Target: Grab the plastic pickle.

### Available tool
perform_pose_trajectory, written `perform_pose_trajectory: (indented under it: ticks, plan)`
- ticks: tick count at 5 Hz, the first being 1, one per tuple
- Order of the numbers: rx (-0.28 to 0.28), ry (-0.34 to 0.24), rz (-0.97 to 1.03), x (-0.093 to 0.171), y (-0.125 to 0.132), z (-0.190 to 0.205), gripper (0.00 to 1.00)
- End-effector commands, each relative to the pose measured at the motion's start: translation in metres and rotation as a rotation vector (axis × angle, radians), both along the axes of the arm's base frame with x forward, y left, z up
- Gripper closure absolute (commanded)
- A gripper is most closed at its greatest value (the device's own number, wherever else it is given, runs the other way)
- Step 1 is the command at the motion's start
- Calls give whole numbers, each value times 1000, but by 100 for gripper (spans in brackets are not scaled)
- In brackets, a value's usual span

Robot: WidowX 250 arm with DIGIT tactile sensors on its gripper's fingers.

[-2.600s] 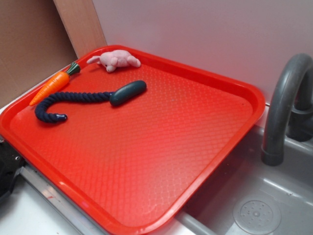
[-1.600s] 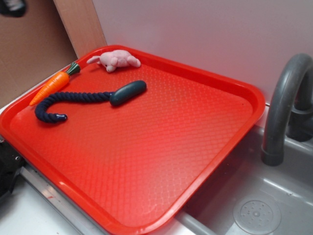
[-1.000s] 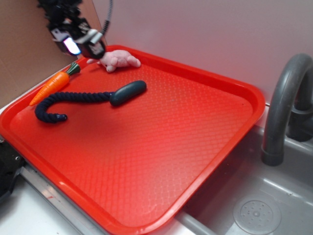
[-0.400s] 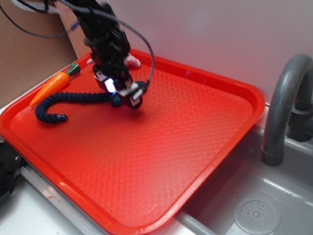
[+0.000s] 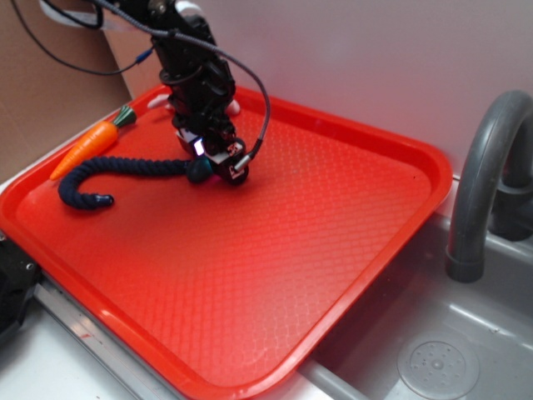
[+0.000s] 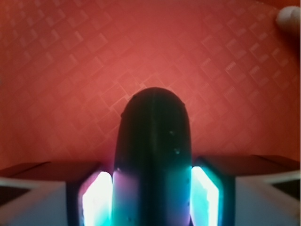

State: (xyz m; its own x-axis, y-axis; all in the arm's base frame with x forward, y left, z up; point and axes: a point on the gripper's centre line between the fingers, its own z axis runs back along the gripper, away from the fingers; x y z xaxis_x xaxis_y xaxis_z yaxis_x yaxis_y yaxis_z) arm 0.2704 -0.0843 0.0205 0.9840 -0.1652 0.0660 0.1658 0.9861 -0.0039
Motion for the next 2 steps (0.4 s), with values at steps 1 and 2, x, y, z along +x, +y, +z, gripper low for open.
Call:
perform_pose_trajectory:
  ticks: [1, 2]
  plan:
    - [6, -66, 123, -20, 1, 53, 100]
    - [-32, -76, 209, -31, 9, 103, 100]
